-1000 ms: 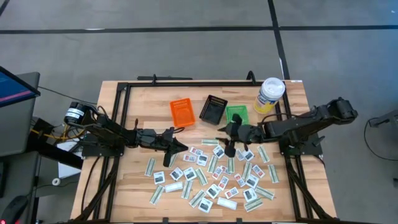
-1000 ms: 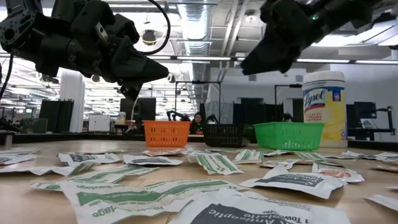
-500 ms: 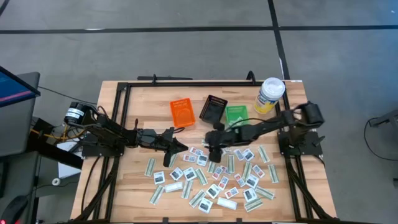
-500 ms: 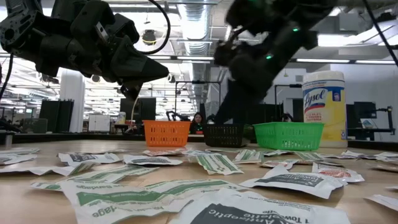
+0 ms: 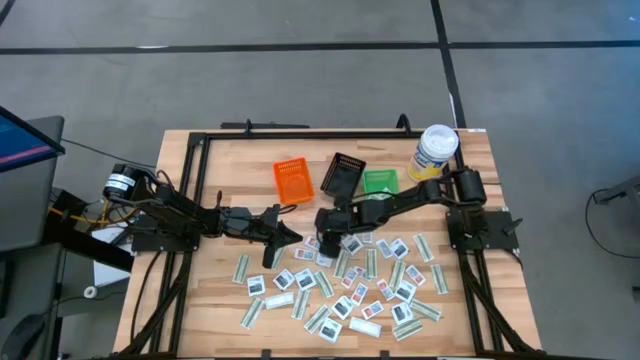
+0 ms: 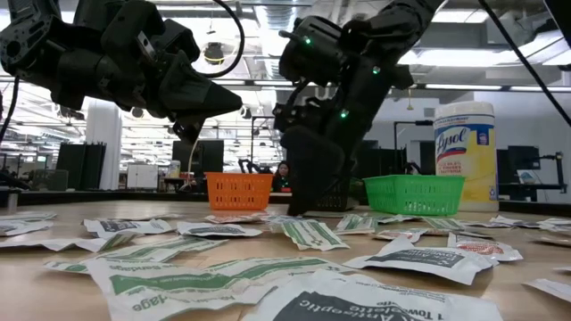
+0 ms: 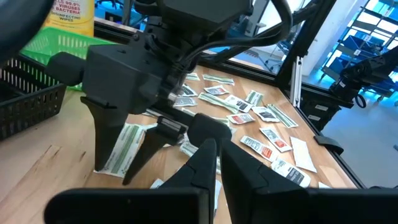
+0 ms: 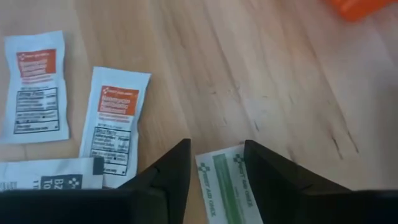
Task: Pick & Place First Aid Supplies
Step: Put the green bandage pack into the green basket
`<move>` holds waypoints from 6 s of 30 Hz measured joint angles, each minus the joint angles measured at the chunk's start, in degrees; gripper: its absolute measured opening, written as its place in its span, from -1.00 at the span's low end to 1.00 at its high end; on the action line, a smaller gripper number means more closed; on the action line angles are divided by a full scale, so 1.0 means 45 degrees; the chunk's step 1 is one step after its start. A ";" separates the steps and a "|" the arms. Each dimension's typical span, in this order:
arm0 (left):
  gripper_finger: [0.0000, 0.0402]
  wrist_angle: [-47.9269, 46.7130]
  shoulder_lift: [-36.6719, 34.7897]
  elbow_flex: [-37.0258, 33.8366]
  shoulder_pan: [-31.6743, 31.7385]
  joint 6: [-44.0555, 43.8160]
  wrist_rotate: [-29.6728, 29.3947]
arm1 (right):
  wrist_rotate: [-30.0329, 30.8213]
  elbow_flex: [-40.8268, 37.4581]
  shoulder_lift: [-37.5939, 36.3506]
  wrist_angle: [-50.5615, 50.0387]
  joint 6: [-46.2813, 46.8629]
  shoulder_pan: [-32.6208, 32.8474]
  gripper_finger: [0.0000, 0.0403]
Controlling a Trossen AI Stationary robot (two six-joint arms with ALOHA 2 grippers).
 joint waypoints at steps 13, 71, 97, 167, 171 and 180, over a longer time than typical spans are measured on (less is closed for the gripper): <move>-0.89 0.0000 0.0000 0.0000 0.0000 0.0005 0.0000 | -0.0107 -0.0019 -0.0014 0.0024 -0.0420 -0.0010 -0.94; -0.89 -0.0092 0.0000 -0.0005 -0.0011 -0.0039 0.0005 | 0.6513 -0.4818 -0.7426 -0.3530 0.6963 -0.1044 -0.98; -0.89 -0.0092 0.0000 -0.0002 -0.0010 -0.0044 0.0002 | 0.3926 -0.4424 -0.7438 -0.2265 0.3499 0.0862 -0.15; -0.89 -0.0427 0.0000 -0.0005 -0.0015 -0.0753 0.0010 | 0.4847 -0.2812 -0.7814 -0.8358 0.2175 -0.0428 -0.98; -0.89 -0.0432 0.0000 -0.0001 -0.0015 -0.0753 0.0010 | 0.3822 -0.2802 -0.7375 -0.7997 0.0874 -0.1802 -0.94; -0.89 -0.0727 0.0005 -0.0010 -0.0052 -0.0754 0.0048 | 0.3515 -0.2788 -0.6433 -0.7556 0.0205 -0.2904 -0.61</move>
